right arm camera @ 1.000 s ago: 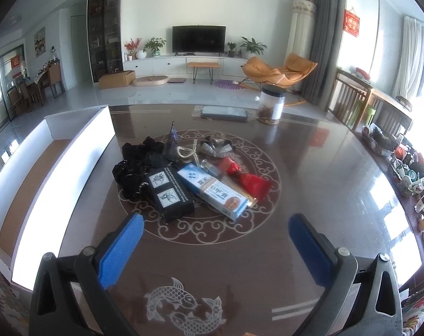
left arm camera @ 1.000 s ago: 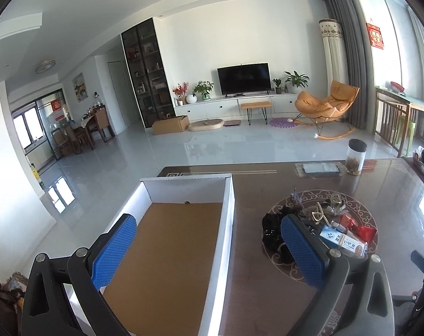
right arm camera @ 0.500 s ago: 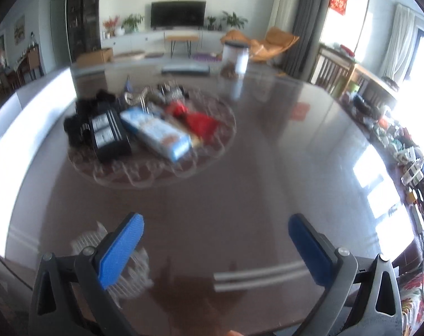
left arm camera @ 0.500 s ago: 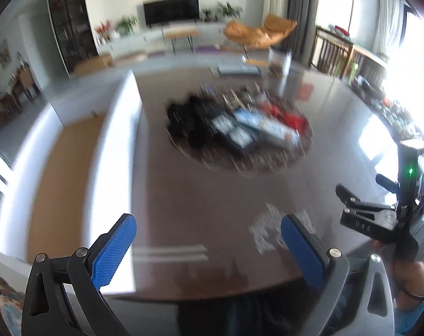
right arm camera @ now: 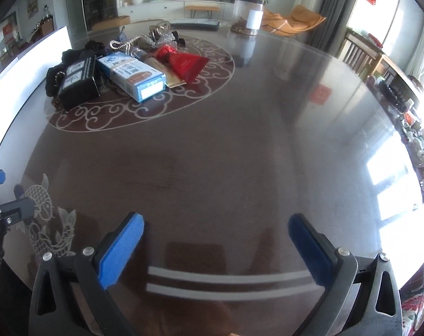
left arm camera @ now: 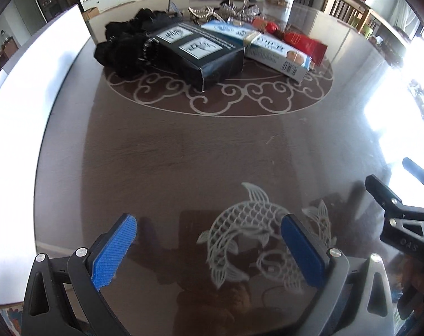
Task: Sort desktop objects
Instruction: 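Move the left tool over the pile toward the black soap box, then close the left gripper on the black soap box and lift it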
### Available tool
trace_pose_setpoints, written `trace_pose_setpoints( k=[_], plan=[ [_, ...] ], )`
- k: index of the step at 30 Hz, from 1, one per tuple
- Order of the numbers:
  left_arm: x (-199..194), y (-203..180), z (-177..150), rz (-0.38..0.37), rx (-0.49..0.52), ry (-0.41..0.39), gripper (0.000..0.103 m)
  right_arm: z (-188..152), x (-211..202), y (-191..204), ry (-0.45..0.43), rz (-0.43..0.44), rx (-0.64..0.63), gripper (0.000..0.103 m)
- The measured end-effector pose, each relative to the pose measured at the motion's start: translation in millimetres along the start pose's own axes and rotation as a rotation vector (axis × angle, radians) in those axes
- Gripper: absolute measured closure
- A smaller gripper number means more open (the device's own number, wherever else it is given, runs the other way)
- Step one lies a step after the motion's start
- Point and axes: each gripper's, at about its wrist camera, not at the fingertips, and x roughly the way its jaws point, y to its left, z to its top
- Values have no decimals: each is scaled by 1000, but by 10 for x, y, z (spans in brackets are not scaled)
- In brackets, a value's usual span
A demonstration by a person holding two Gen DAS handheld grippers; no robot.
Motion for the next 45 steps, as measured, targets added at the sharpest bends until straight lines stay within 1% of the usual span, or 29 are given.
trace_pose_setpoints(
  k=[2, 3, 7, 10, 13, 18, 23, 26, 29, 31, 33, 34, 35, 36, 37, 38, 39, 40, 41, 43, 45],
  plan=[
    [57, -28, 91, -9, -12, 5, 0, 12, 51, -74, -7, 47, 24, 0],
    [72, -37, 148, 0, -21, 4, 0, 21, 79, -101, -9, 68, 34, 0],
    [126, -47, 396, 10, -61, -10, 0, 42, 110, -171, -61, 57, 55, 0],
    [189, -47, 658, 18, -89, 18, 0, 9, 108, -166, -122, 46, 66, 0],
    [262, -2, 945, 31, -136, 54, 0, 21, 115, -165, -126, 48, 68, 0],
    [347, 115, 1338, 51, -215, 88, 0, 27, 116, -167, -129, 47, 67, 0],
    [373, 168, 1601, 55, -221, 72, 0, 18, 115, -171, -130, 45, 67, 0],
    [356, 178, 1679, 57, -217, 44, 0, 27, 119, -173, -129, 45, 68, 0],
    [345, 189, 1758, 47, -190, 59, 0, 25, 119, -172, -130, 45, 68, 0],
    [305, 203, 1753, 48, -175, 45, 1, 25, 120, -171, -131, 44, 67, 0],
    [208, 206, 1709, 46, -151, -19, 24, 25, 120, -171, -131, 45, 67, 0],
    [156, 202, 1681, 43, -130, -44, 30, 25, 120, -171, -131, 45, 67, 0],
    [113, 208, 1651, 38, -118, -60, 40, 25, 120, -172, -131, 45, 67, 0],
    [70, 222, 1608, 31, -106, -71, 44, 24, 121, -171, -131, 45, 67, 0],
    [16, 169, 1556, 20, -93, -77, 44, 25, 121, -171, -131, 45, 67, 0],
    [40, 119, 1462, 17, -77, -86, 44, 25, 120, -171, -131, 45, 66, 0],
    [-20, 129, 1329, 6, -59, -100, 44, 26, 120, -175, -131, 45, 66, 0],
    [-32, 79, 1089, 0, -44, -108, 44, 29, 121, -179, -131, 45, 66, 0],
    [56, -12, 923, -6, -24, -117, 44, 29, 122, -180, -131, 45, 66, 0],
    [-9, 43, 701, -23, 12, -129, 44, 33, 123, -185, -131, 45, 65, 0],
    [-111, 106, 395, -29, 39, -143, 44, 65, 125, -172, -98, 54, 59, 0]
  ],
)
